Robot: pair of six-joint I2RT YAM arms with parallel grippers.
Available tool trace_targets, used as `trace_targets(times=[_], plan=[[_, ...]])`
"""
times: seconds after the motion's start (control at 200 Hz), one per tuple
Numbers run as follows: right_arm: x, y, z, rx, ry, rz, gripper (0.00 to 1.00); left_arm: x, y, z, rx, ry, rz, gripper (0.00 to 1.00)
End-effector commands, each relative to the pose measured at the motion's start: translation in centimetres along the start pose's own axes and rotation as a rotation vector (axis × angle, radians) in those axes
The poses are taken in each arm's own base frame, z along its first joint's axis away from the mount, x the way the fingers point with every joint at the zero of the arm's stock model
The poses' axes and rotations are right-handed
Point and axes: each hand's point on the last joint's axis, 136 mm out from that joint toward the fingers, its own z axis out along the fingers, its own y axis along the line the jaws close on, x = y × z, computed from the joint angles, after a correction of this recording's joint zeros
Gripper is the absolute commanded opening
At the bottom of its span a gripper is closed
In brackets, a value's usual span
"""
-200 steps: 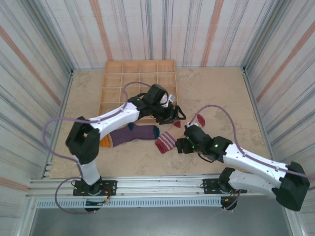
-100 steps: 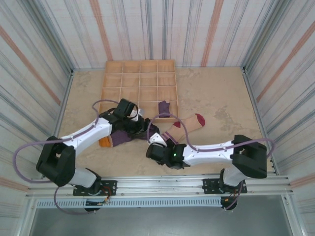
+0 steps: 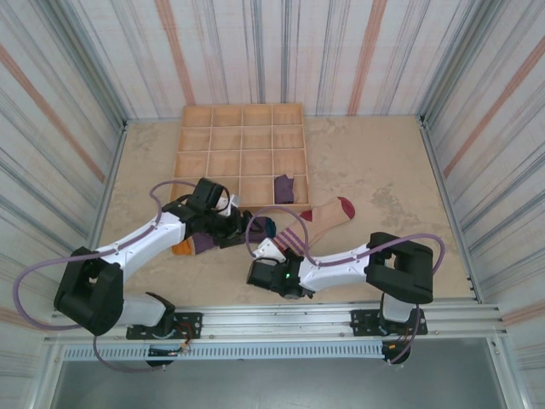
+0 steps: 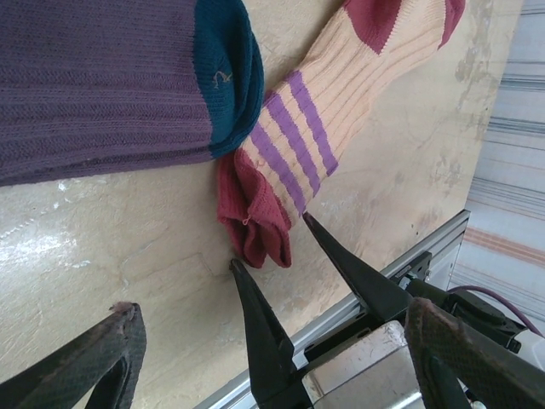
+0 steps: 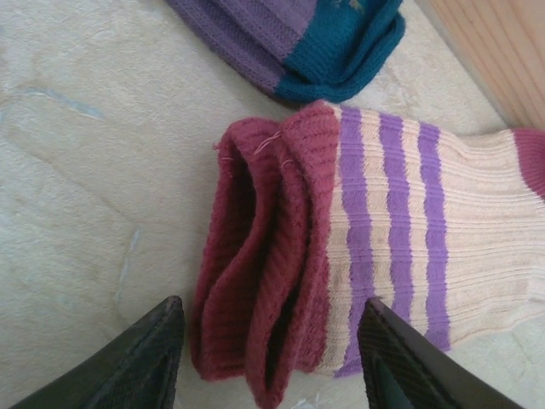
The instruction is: Roll the socks
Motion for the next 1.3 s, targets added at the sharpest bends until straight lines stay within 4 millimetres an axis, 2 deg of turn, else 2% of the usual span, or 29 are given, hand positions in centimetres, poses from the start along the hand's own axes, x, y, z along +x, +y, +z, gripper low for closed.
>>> trace_targets(times=[0.0,0.11,0.23,0.361,0.646,0.962,1.167,1.293], plan=[[0.1,-0.4,0.4,0.049,-0.010,0.006,0.52,0.0,-0.2,0.1,0.017,0.007,0.010,0.82],[0.0,-0.6,0.6,0.050,-0.023,0.007,0.36,0.1,0.0,0.2,0.017,0.010,0.002,0.81],[0.0,-0.5,0.9,-0.011,-0.020,0.033,0.21,0.2,0.1,0.2,0.017,0.011,0.001,0.81],[0.1,-0.8,1.0,-0.086,-0.015,0.087,0.00,0.3,0.1,0.3,0.017,0.015,-0.001,0.81],[-0.2,-2.3,0.4,-0.338,0.006,0.313,0.00,0.5,-0.2,0.8,0.019,0.023,0.004,0.81],[-0.7,-5.1,-0.5,-0.623,0.039,0.650,0.00,0.5,-1.1,1.8,0.019,0.045,0.027,0.80],[-0.2,-5.9,0.6,-0.773,0.128,0.853,0.00,0.9,-1.9,3.9,0.027,0.069,0.044,0.78],[-0.8,-6.9,0.9,-0.903,0.142,1.024,0.00,0.9,-2.1,5.5,-0.003,0.059,0.083,0.75]])
